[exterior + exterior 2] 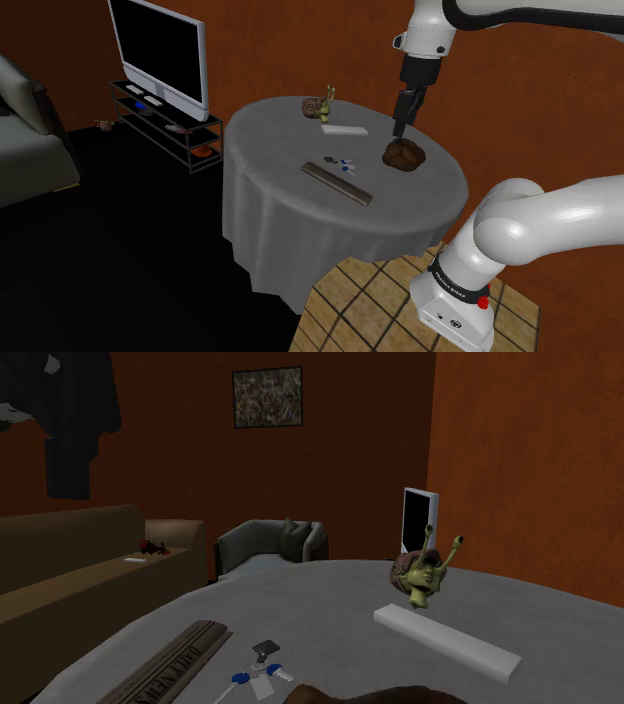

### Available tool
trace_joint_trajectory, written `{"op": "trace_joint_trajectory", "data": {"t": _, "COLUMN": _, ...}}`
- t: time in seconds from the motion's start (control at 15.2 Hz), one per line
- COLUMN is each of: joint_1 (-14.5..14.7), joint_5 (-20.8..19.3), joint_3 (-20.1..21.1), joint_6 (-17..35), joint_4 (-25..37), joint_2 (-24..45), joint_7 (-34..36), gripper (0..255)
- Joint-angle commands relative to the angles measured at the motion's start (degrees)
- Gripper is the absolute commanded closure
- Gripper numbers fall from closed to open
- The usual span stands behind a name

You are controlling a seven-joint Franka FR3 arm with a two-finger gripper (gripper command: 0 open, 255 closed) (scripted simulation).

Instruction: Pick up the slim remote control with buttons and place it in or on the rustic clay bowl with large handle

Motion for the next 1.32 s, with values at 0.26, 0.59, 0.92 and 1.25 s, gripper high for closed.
{"op": "trace_joint_trajectory", "data": {"t": 0.26, "joint_1": -0.73, "joint_5": -3.89, "joint_3": -5.05, "joint_6": 5.56, "joint_4": -1.43, "joint_2": 2.93, "joint_7": -7.90, "gripper": 0}}
{"op": "trace_joint_trajectory", "data": {"t": 0.59, "joint_1": -1.35, "joint_5": -7.70, "joint_3": -11.24, "joint_6": 12.92, "joint_4": -1.10, "joint_2": 8.90, "joint_7": -17.41, "gripper": 0}}
{"op": "trace_joint_trajectory", "data": {"t": 0.92, "joint_1": -1.40, "joint_5": -9.59, "joint_3": -17.04, "joint_6": 20.19, "joint_4": 1.57, "joint_2": 17.07, "joint_7": -26.87, "gripper": 0}}
{"op": "trace_joint_trajectory", "data": {"t": 1.25, "joint_1": -0.82, "joint_5": -8.83, "joint_3": -22.26, "joint_6": 26.66, "joint_4": 6.49, "joint_2": 26.90, "joint_7": -36.76, "gripper": 0}}
